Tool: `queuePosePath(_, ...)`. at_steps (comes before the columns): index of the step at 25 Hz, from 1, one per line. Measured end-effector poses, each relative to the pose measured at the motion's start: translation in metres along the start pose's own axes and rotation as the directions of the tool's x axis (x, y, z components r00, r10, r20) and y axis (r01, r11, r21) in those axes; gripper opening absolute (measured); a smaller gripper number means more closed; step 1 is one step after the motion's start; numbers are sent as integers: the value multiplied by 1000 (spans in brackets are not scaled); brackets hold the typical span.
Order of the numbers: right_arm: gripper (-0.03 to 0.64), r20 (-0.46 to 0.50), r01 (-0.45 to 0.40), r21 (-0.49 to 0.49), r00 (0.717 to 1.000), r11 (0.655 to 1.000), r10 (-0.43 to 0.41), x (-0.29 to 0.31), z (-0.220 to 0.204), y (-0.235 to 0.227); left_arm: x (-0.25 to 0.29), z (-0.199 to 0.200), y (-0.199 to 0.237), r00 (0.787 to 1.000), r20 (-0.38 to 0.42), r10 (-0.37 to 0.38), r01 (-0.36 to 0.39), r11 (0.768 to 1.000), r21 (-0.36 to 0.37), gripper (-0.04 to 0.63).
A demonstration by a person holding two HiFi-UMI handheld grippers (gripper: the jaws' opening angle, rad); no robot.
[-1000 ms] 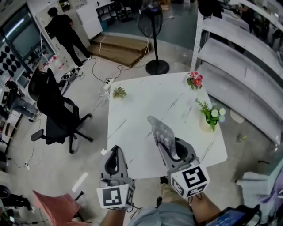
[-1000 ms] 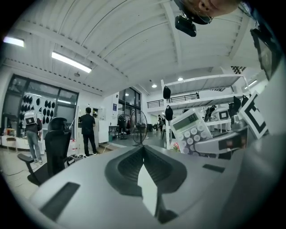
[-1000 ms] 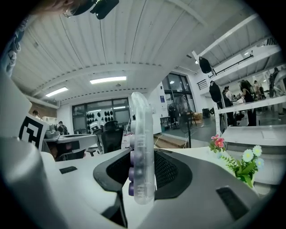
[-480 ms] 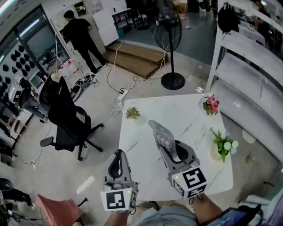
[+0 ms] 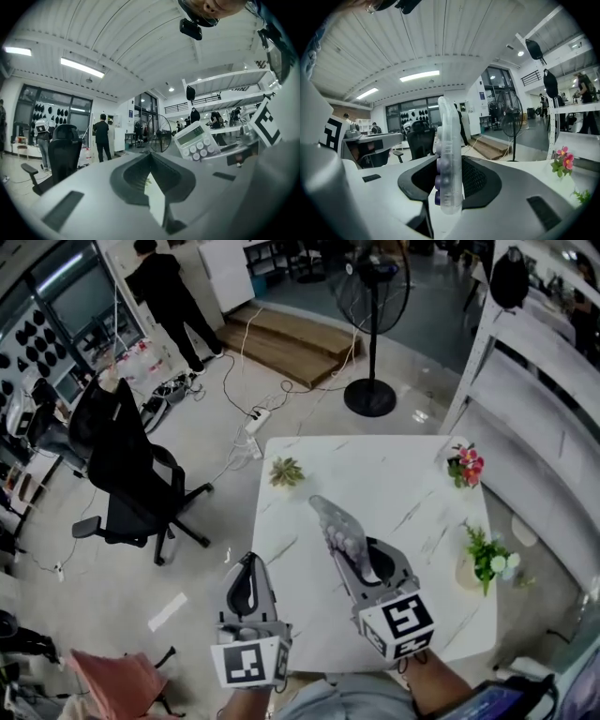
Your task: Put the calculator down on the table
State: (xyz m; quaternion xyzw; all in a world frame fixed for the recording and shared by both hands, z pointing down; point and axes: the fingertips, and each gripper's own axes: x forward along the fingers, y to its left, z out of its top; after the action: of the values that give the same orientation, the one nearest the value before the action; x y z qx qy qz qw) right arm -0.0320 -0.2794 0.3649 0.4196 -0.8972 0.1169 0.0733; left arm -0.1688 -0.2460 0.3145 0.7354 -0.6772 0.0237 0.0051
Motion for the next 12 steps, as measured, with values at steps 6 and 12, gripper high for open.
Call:
queuePosePath(6,146,-117,10,28,993,1000,-7,29,-49,8,12,-38,21,997,-72,-3,1,1000,-28,8)
queuePosePath(12,147,-252,23,65,968,998,-6,41,-111,16,20,-73,31,990,-142,-18,11,998,-55,8)
